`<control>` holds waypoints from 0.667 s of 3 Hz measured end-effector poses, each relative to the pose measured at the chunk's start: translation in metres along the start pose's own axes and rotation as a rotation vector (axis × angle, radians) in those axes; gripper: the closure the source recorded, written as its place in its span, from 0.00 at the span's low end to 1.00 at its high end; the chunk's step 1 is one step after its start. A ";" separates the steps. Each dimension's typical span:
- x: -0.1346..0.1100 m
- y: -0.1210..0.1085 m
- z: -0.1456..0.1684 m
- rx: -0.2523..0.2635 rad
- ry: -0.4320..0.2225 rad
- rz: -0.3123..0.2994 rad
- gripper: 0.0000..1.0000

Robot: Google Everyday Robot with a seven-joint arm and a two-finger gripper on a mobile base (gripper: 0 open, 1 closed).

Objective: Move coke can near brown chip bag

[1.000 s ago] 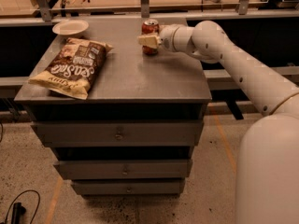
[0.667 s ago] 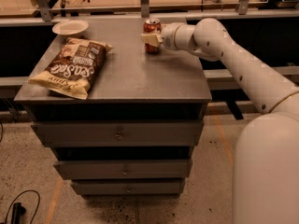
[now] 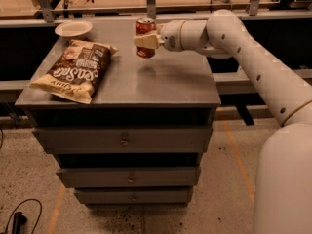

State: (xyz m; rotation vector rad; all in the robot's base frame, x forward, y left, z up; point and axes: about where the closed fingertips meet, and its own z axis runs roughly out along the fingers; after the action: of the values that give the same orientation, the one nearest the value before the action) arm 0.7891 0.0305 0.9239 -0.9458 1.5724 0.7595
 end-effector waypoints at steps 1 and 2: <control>-0.007 0.072 0.006 -0.192 0.010 0.018 1.00; -0.011 0.125 0.016 -0.322 0.017 0.028 0.86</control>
Offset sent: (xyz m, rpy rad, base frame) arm -0.1507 0.1118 0.0072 0.0355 0.1314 0.4562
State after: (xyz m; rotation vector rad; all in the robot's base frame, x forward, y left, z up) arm 0.6881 0.1058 0.9297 -1.1663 1.5067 1.0478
